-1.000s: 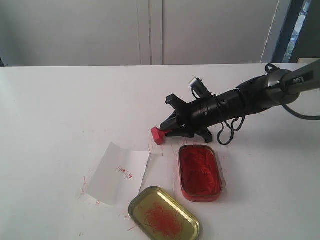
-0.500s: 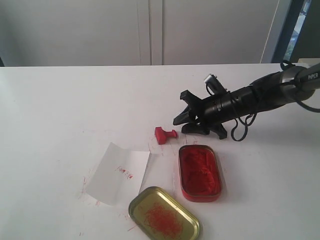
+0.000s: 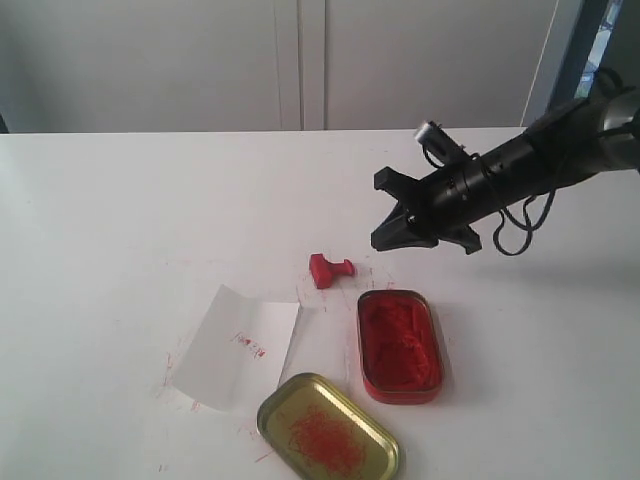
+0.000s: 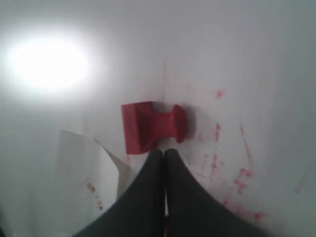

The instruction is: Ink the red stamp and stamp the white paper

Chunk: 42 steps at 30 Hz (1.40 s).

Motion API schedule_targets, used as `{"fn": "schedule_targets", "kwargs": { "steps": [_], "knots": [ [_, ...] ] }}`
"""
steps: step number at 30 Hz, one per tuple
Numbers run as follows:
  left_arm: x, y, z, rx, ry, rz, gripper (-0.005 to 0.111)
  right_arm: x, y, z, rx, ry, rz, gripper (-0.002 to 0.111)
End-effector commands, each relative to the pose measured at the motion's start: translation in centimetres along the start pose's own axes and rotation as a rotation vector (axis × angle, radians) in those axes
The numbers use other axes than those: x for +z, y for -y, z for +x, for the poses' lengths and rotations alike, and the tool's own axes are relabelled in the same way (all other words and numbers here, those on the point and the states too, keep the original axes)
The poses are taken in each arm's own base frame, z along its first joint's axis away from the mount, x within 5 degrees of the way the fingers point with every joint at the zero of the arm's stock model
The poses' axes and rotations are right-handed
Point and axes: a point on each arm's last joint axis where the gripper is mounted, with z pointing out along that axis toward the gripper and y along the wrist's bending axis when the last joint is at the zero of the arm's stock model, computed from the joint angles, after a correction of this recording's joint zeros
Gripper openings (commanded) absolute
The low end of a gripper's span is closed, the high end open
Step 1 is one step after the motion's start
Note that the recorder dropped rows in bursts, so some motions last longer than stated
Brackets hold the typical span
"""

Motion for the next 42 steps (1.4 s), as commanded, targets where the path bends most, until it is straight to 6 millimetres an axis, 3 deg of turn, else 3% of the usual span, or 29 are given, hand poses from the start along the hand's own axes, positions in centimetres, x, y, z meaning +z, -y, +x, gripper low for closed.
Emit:
{"fn": "schedule_targets", "kwargs": {
  "steps": [1, 20, 32, 42],
  "knots": [
    [0.0, 0.0, 0.2, -0.002, -0.004, 0.0, 0.0, -1.2, 0.4, 0.4, -0.005, -0.044, 0.113, 0.0],
    [0.0, 0.0, 0.2, -0.002, -0.004, 0.0, 0.0, -6.5, 1.1, 1.3, 0.136, -0.05, 0.583, 0.0],
    [0.0, 0.0, 0.2, -0.002, -0.004, 0.0, 0.0, -7.9, 2.1, 2.0, 0.2, -0.122, 0.612, 0.0],
    [0.0, 0.0, 0.2, -0.002, -0.004, 0.0, 0.0, -11.0, 4.4, 4.3, 0.277, -0.099, 0.627, 0.0]
  ]
}}
